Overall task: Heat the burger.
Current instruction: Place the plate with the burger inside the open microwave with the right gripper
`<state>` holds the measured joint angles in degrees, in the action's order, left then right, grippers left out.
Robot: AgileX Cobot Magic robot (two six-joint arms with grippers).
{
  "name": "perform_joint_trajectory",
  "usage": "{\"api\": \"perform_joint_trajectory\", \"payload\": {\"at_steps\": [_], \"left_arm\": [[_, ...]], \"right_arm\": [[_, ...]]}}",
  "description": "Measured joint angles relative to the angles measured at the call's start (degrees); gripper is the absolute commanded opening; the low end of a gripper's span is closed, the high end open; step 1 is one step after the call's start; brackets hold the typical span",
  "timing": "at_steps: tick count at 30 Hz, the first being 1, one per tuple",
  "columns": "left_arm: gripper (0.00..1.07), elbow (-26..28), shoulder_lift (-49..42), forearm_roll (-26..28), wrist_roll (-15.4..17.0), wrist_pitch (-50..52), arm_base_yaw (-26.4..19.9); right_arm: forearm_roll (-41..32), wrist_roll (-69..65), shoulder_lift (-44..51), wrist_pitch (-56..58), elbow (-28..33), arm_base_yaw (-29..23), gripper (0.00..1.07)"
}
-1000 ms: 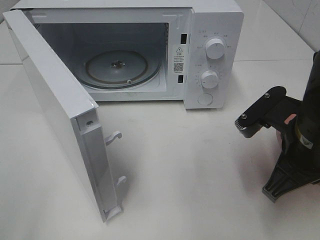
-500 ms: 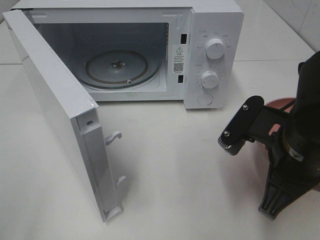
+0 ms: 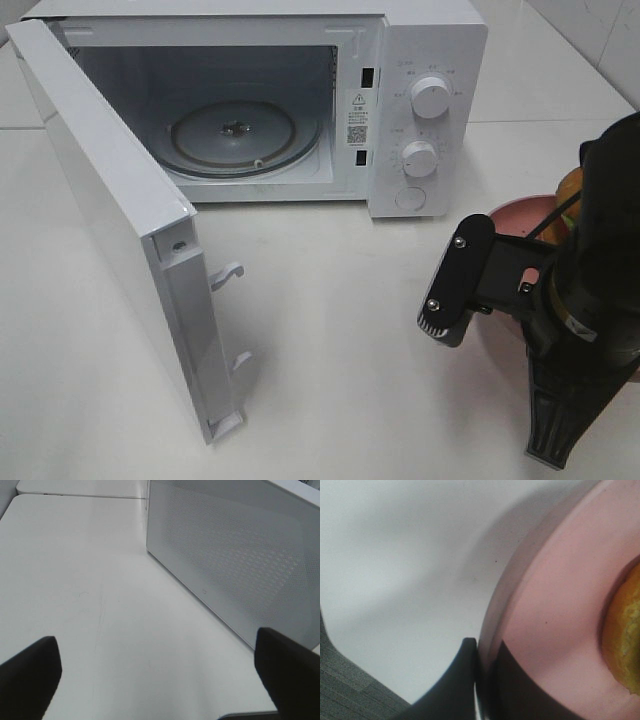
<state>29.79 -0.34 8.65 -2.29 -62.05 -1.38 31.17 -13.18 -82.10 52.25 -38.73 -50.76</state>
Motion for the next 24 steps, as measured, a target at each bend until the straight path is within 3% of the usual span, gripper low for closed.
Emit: {"api": "perform_joint_trajectory", "payload": {"at_steps": [24], "left_arm": [[0.99, 0.00, 0.00, 0.00, 0.00, 0.00, 0.00]], "right_arm": [[3.61, 12.72, 0.00, -6.76, 0.17, -0.06, 0.00]]}}
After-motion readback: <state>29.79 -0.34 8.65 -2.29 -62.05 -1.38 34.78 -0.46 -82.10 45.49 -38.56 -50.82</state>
